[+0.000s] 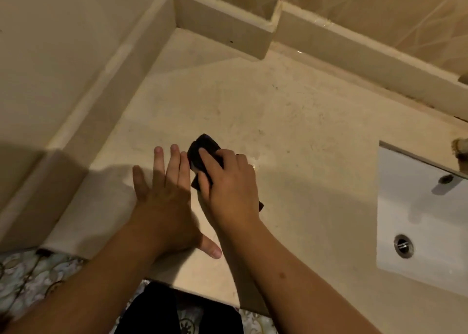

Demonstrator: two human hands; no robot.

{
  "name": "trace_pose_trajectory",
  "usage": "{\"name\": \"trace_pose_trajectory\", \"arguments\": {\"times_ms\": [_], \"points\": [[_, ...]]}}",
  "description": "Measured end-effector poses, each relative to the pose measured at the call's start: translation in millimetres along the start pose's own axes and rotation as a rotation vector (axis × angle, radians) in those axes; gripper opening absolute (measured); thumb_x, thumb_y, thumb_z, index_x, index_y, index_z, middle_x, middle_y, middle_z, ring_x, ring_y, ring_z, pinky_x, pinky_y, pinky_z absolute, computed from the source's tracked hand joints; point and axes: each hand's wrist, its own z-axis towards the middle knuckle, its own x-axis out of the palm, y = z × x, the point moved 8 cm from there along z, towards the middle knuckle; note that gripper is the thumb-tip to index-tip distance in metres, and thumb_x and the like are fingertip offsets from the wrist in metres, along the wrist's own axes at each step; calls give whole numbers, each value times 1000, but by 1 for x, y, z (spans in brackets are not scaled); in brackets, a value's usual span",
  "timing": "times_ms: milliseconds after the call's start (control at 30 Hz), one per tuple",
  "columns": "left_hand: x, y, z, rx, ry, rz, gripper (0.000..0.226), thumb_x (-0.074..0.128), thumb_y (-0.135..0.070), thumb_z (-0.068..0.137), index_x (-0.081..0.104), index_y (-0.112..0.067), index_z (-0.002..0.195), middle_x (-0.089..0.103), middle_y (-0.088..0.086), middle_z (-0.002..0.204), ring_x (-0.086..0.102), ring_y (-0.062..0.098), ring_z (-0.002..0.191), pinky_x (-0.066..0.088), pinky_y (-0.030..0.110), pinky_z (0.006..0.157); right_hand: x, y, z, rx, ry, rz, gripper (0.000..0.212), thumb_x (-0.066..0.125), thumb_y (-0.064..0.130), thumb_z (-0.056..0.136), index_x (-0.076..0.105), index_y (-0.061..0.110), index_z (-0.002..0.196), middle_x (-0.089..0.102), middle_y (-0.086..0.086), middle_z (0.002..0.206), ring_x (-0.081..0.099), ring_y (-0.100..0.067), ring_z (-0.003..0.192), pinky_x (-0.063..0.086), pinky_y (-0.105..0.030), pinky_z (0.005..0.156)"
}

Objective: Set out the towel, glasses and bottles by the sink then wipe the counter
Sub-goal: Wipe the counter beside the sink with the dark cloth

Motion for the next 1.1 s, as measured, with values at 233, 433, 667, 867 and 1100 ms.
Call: {"name": "trace_pose_trajectory", "arguments": {"times_ms": [233,433,667,867,1100], "points": [[-2,-4,-3,-2,17,0,187,25,-109,-1,-39,-11,144,-42,10,155,-43,35,139,-11,70,111,-20,-66,24,61,-96,-38,35,60,33,96,68,21,128,65,-7,114,53,-28,91,42,-38,74],[-10,-7,-8,1,31,-20,186,38,-108,0,-33,-20,147,-38,1,159,-38,28,143,-12,66,114,-85,-199,-31,318,-195,-65,36,59,26,99,65,18,134,62,-15,119,52,-35,101,47,-43,84],[-10,-42,-43,41,48,-96,172,51,-104,14,-36,-31,145,-39,-5,157,-38,27,142,-12,66,110,-124,-218,-89,579,-298,213,37,51,30,103,61,14,136,51,-4,116,56,-21,103,37,-11,78],[33,-63,-73,-122,75,-150,168,33,-110,16,-48,-27,138,-54,-5,147,-48,25,136,-12,66,113,-73,-58,-99,104,-19,386,42,59,26,93,62,21,135,57,-7,123,51,-22,109,47,-27,83],[38,-59,-69,-129,34,-34,170,31,-111,14,-49,-25,136,-54,-5,146,-38,27,143,-4,67,110,-46,-57,-135,-94,70,211,33,73,12,84,74,10,117,69,-19,103,61,-38,82,51,-47,64]]}}
